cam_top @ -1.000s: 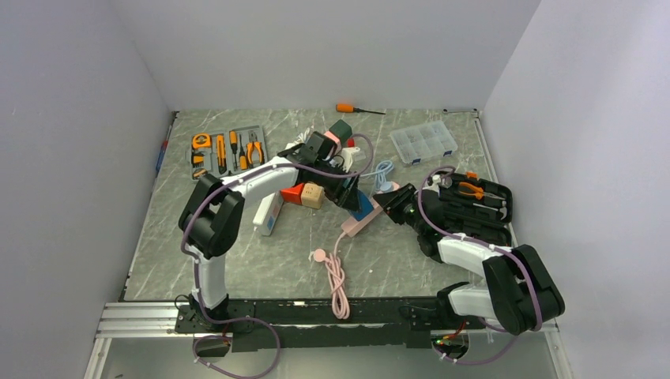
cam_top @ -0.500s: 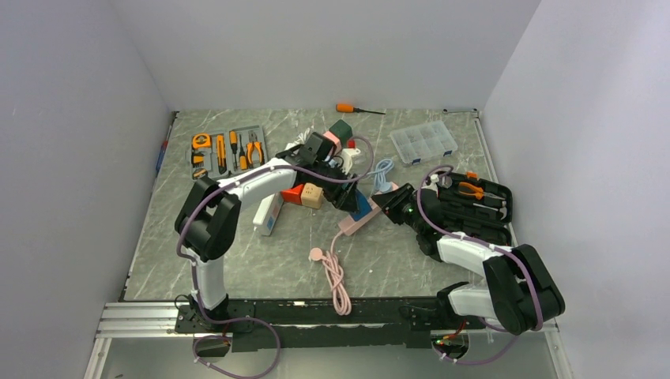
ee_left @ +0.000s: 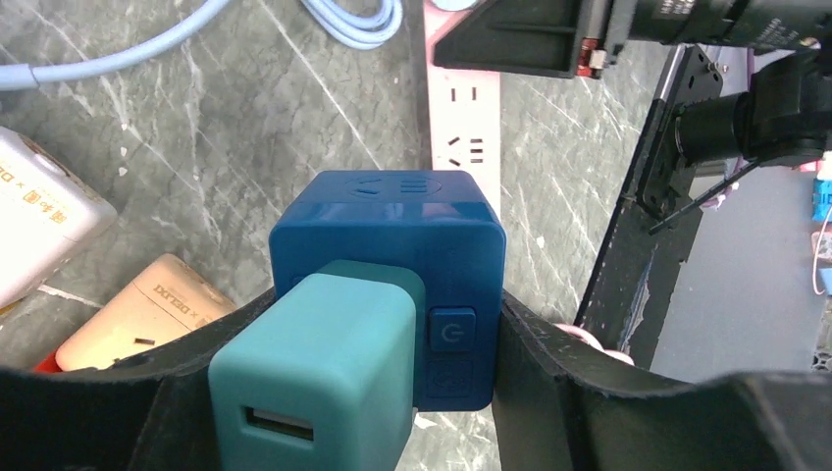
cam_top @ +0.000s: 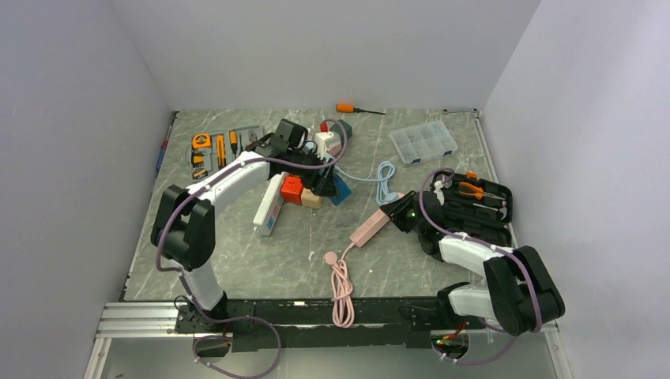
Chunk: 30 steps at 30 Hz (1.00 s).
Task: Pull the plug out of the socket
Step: Place the plug at the center of the board.
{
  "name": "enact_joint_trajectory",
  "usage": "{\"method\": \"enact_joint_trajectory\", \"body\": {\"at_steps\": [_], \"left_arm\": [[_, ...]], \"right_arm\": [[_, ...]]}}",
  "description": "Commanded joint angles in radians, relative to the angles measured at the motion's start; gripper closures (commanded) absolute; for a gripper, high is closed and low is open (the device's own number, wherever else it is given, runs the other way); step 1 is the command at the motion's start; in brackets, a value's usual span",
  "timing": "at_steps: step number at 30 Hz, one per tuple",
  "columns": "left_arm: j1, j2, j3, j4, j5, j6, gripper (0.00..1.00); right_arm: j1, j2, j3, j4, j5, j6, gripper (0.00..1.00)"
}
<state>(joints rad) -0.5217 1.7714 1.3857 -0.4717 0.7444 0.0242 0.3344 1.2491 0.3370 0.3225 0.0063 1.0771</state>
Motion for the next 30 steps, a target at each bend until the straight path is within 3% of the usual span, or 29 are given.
{"method": "enact_joint_trajectory", "body": {"at_steps": [1, 7, 11, 16, 17, 18, 19, 21, 25, 30], "left_arm": [[-0.036, -0.085, -0.031, -0.057, 0.036, 0.126, 1.0], [-0.099, -0.057, -0.154, -0.185, -0.173, 0.383, 1.0], [-0.124, -0.035, -0.187, -0.244, -0.261, 0.467, 0.91], [-0.152, -0.044, -0.231, -0.257, -0.311, 0.505, 0.6], [-0.153, -0.047, -0.239, -0.254, -0.314, 0.507, 0.45], [-0.156, -0.05, -0.246, -0.252, -0.316, 0.509, 0.15], [-0.156, -0.054, -0.249, -0.253, -0.316, 0.511, 0.02], [-0.156, -0.065, -0.244, -0.269, -0.311, 0.516, 0.01], [-0.156, -0.111, -0.184, -0.327, -0.306, 0.536, 0.01], [-0.156, -0.148, 0.002, -0.484, -0.25, 0.557, 0.01]], "right_arm": [[-0.004, 0.01, -0.016, -0.09, 0.043, -0.158, 1.0], [-0.007, -0.038, 0.008, -0.097, -0.026, -0.193, 1.0], [-0.008, -0.017, 0.007, -0.071, -0.095, -0.2, 1.0], [-0.02, 0.02, -0.002, -0.043, -0.155, -0.184, 0.95], [-0.02, 0.025, -0.003, -0.039, -0.162, -0.181, 0.93], [-0.022, 0.029, -0.005, -0.036, -0.171, -0.177, 0.9], [-0.022, 0.031, -0.007, -0.034, -0.177, -0.174, 0.84], [-0.021, 0.029, -0.01, -0.04, -0.188, -0.17, 0.7], [-0.021, -0.001, -0.013, -0.076, -0.198, -0.171, 0.52], [-0.024, -0.075, 0.038, -0.233, -0.188, -0.205, 0.26]]}}
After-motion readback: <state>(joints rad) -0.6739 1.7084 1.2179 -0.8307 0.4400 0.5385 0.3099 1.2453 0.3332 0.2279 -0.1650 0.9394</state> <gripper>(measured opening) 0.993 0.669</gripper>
